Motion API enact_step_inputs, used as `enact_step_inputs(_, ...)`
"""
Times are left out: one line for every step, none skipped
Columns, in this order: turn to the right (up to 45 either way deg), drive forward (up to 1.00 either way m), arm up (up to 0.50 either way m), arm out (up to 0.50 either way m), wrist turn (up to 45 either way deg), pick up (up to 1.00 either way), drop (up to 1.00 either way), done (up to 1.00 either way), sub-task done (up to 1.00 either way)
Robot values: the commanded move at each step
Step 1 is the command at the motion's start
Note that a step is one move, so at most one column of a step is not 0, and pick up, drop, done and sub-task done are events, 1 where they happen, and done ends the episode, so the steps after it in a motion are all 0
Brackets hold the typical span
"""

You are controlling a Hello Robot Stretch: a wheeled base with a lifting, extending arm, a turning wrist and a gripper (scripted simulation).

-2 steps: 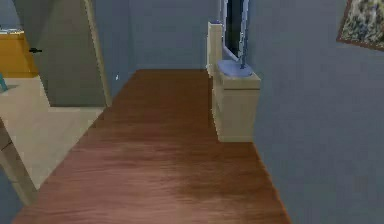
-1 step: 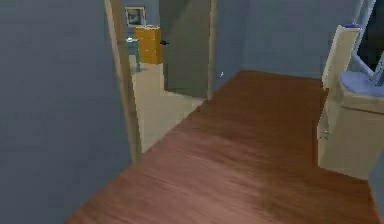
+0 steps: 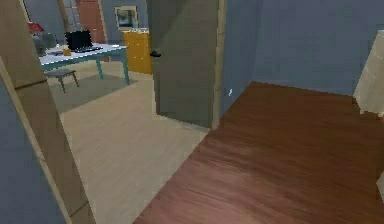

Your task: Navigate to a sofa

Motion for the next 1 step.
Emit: enact_step_inputs(0.0,0.65,0.00,0.00,0.0,0.00,0.00,0.00,0.00)
